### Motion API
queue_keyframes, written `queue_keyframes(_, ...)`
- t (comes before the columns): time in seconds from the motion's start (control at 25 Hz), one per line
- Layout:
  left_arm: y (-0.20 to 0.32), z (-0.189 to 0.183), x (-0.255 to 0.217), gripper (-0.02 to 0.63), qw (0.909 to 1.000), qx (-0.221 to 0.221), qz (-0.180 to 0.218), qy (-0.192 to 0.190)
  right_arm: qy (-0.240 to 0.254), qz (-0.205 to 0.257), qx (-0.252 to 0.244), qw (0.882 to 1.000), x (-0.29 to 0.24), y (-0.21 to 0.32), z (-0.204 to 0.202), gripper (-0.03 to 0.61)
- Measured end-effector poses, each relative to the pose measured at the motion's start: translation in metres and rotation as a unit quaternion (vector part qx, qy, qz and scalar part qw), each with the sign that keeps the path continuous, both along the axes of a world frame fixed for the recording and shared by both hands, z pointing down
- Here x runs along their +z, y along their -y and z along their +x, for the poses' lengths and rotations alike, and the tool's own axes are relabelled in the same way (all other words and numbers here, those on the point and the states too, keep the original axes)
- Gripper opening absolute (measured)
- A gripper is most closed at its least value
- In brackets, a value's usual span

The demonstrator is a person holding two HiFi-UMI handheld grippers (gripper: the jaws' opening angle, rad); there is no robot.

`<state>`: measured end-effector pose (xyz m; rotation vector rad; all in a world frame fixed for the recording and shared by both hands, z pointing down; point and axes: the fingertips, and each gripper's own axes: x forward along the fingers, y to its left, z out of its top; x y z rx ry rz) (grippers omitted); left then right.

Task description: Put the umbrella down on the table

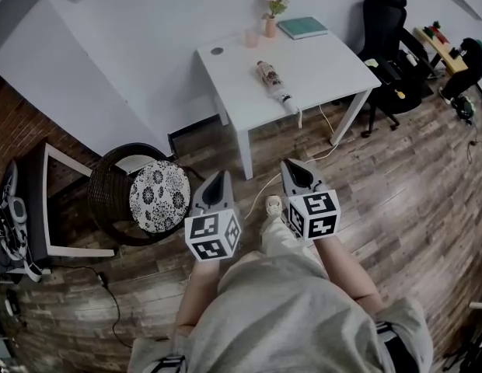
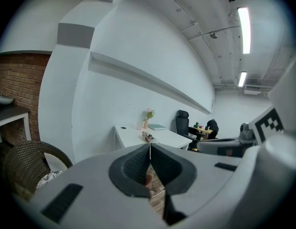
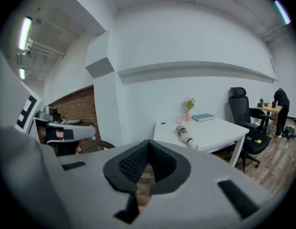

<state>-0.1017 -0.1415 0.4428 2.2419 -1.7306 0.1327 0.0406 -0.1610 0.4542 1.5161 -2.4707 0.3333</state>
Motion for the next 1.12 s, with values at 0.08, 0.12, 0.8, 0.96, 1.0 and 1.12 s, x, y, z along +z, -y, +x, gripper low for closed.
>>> queue_keyframes(0.08, -0.002, -0.003, -0.002, 0.008, 1.0, 0.001, 0.001, 0.001, 0.003, -0.005, 0.005, 1.0, 0.001, -0.001, 0.0, 0.002)
queue_keyframes(0.12, -0.003, -0.004, -0.003, 0.008, 1.0, 0.001, 0.001, 0.002, 0.003, -0.008, 0.008, 1.0, 0.001, -0.002, 0.0, 0.0)
queue_keyframes(0.8, -0.019, -0.009, -0.001, 0.008, 1.0, 0.004, -0.003, 0.002, 0.005, -0.009, 0.017, 1.0, 0.003, -0.015, -0.001, 0.0)
queue_keyframes(0.96, -0.017, -0.01, -0.001, 0.008, 1.0, 0.003, -0.004, 0.002, 0.004, -0.008, 0.019, 1.0, 0.004, -0.013, -0.002, 0.0)
queue_keyframes(1.0, -0.017, -0.01, 0.0, 0.008, 1.0, 0.003, -0.004, 0.002, 0.004, -0.007, 0.019, 1.0, 0.004, -0.013, -0.002, 0.0)
queue_keyframes(1.12, -0.018, -0.01, 0.001, 0.008, 1.0, 0.003, -0.005, 0.005, 0.003, -0.007, 0.017, 1.0, 0.004, -0.013, -0.002, 0.0)
